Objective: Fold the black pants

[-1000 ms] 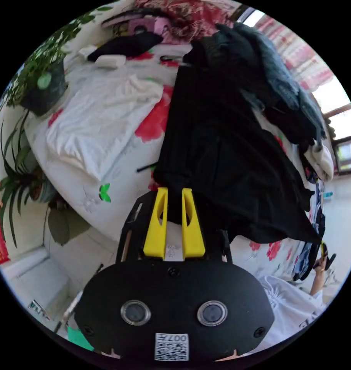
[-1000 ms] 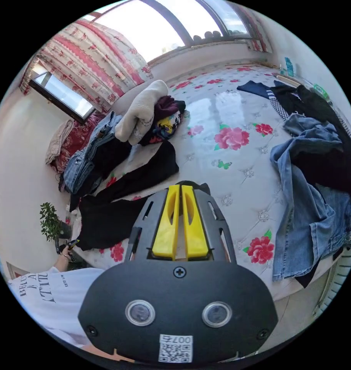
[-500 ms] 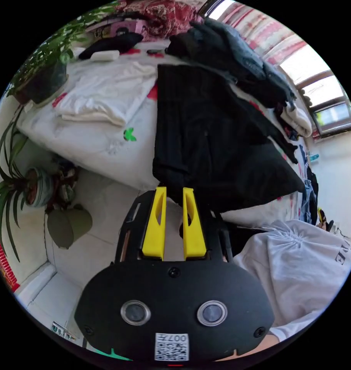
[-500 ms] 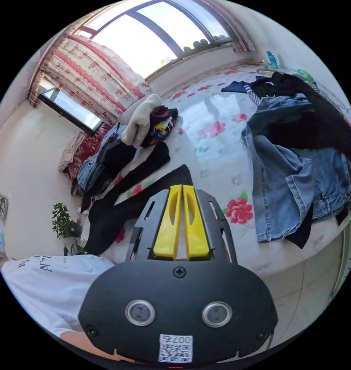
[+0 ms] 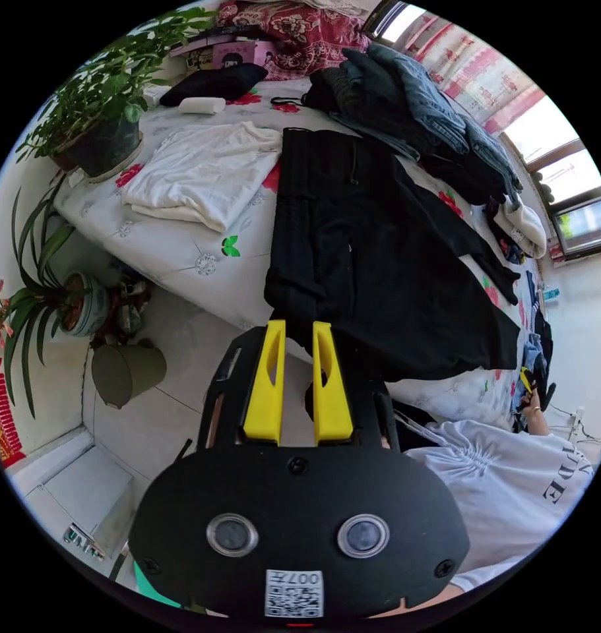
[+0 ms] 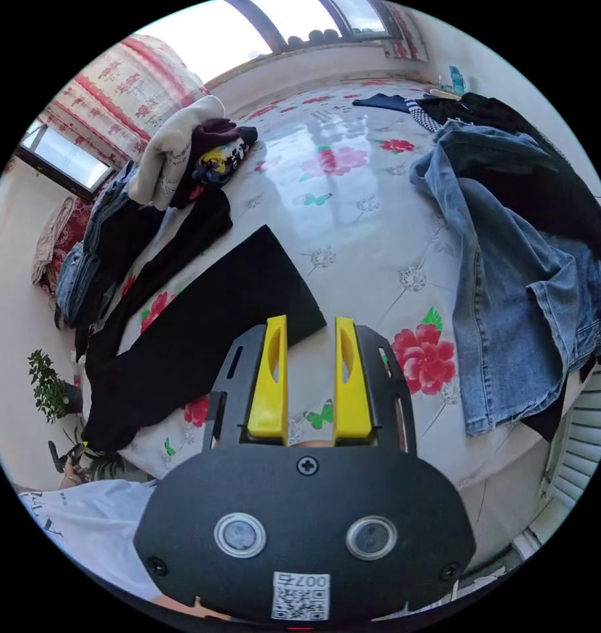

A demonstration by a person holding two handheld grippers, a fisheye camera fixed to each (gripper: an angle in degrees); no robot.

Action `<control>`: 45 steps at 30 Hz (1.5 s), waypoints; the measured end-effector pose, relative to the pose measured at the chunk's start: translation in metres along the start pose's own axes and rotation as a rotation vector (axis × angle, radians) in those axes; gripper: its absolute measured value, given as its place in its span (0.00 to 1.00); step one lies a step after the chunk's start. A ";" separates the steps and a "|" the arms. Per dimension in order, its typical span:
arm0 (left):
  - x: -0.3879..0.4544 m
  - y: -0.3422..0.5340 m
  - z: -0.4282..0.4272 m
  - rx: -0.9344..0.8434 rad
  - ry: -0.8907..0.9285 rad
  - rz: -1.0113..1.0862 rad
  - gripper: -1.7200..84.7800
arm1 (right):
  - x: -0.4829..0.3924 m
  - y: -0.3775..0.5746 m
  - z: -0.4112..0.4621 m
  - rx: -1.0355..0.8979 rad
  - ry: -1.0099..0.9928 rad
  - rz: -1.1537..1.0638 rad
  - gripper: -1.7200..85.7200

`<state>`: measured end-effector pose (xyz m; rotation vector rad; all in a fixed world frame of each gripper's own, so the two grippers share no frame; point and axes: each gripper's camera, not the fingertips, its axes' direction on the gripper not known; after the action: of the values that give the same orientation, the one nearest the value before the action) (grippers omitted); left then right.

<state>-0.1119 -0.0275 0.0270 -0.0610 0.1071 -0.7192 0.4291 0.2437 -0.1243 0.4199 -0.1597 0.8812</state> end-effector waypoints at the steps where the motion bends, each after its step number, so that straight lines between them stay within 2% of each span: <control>1: 0.003 -0.001 0.000 -0.002 -0.007 -0.003 0.10 | 0.002 -0.009 0.010 -0.014 0.037 0.002 0.10; 4: 0.020 -0.010 0.000 -0.010 -0.050 -0.016 0.09 | 0.001 -0.026 0.039 -0.103 -0.017 -0.007 0.09; 7: 0.036 -0.015 0.001 -0.025 -0.105 -0.010 0.09 | -0.013 -0.034 0.039 -0.143 0.050 -0.097 0.05; 13: 0.054 0.008 0.008 -0.103 -0.202 0.043 0.08 | 0.020 0.000 -0.033 -0.128 0.208 -0.276 0.02; 16: 0.051 0.029 0.035 -0.144 -0.150 -0.020 0.08 | 0.066 0.028 -0.034 -0.224 0.201 -0.172 0.02; 18: 0.048 0.048 0.048 -0.144 -0.211 -0.125 0.07 | 0.077 0.036 -0.040 -0.177 0.271 -0.143 0.03; 20: 0.046 0.058 0.046 -0.118 -0.241 -0.183 0.07 | 0.069 0.027 -0.057 -0.027 0.223 -0.179 0.04; 23: 0.050 0.059 0.033 -0.034 -0.240 -0.232 0.08 | 0.038 -0.011 -0.052 0.064 0.103 -0.245 0.06; 27: 0.074 0.011 0.037 0.053 -0.176 -0.186 0.08 | -0.015 -0.078 -0.023 0.093 -0.129 -0.277 0.09; 29: 0.089 -0.023 0.048 0.059 -0.148 -0.130 0.08 | -0.059 -0.123 0.003 0.096 -0.266 -0.278 0.11; 32: 0.117 -0.084 0.074 0.038 -0.135 -0.031 0.07 | -0.102 -0.178 0.043 0.056 -0.371 -0.211 0.12; 39: 0.150 -0.184 0.147 -0.051 -0.172 0.078 0.05 | -0.148 -0.265 0.135 -0.063 -0.310 -0.082 0.12; 41: 0.150 -0.193 0.166 -0.088 -0.193 0.087 0.04 | -0.153 -0.280 0.154 -0.085 -0.278 -0.053 0.08; 43: 0.152 -0.193 0.174 -0.079 -0.227 0.122 0.03 | -0.153 -0.287 0.150 -0.071 -0.279 -0.045 0.05; 45: 0.149 -0.190 0.175 -0.067 -0.228 0.144 0.02 | -0.153 -0.290 0.120 0.021 -0.388 -0.102 0.03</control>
<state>-0.1038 -0.2651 0.2068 -0.1964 -0.0820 -0.5604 0.5622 -0.0783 -0.1465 0.6110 -0.4821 0.6949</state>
